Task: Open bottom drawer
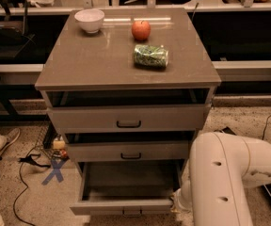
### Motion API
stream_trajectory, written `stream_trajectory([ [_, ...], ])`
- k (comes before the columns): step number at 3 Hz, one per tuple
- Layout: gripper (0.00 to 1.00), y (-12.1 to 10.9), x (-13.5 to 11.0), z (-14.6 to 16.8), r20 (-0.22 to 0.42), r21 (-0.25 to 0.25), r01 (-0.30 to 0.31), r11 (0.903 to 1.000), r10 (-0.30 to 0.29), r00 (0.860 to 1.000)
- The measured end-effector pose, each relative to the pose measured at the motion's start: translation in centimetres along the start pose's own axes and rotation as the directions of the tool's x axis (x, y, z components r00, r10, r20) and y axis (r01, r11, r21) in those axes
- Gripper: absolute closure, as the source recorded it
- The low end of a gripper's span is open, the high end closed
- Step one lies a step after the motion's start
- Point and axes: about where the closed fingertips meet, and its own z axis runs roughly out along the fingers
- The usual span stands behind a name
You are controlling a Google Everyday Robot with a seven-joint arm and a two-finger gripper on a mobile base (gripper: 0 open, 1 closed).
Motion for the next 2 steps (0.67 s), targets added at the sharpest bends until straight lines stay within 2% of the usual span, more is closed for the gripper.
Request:
stream_trajectory([
  [1, 1.00, -0.1, 0.0, 0.0, 0.000, 0.000, 0.000, 1.0000, 0.000, 1.000],
  [2, 0.89, 1.6, 0.7, 0.3, 0.036, 0.019, -0.022, 0.9996, 0.021, 0.999],
])
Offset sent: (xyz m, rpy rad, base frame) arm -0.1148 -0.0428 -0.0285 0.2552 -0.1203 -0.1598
